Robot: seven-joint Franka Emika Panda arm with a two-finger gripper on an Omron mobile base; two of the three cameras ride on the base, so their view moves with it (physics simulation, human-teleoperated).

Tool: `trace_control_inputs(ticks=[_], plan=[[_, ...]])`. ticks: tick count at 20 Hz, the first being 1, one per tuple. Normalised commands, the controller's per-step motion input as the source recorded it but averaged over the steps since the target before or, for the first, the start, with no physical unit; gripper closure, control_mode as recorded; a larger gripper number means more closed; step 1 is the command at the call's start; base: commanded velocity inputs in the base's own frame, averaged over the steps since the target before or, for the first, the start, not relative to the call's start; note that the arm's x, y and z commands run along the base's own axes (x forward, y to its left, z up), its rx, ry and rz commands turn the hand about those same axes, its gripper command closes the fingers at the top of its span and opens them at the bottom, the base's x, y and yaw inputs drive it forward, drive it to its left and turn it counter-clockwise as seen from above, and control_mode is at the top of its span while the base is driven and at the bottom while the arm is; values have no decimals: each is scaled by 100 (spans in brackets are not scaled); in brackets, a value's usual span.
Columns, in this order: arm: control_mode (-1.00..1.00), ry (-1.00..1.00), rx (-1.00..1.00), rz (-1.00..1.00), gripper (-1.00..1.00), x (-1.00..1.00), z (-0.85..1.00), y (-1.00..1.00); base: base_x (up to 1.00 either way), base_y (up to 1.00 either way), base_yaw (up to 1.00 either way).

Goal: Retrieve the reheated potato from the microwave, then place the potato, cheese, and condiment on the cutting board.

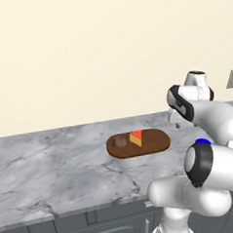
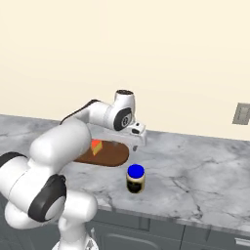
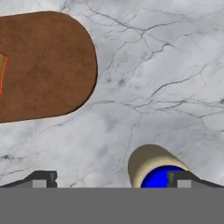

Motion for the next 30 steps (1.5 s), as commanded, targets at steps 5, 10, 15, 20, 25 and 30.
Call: trace_control_inputs(ticks=[5,10,15,20,25,30], plan=[[-100,-16,0,-10,-100,-41,-3,-36,0,0,0],[-100,-15,-8,-13,-100,-23,-19,-23,0,0,0],[-100,-1,-1,-8,-100,-24,-1,-21,0,0,0],[-100,2,0,-3,-100,-16,-5,-12,0,0,0],[-100,0,0,0,-100,0,-19,0,0,0,0],[-100,0,0,0,-100,-6,-12,-1,0,0,0]])
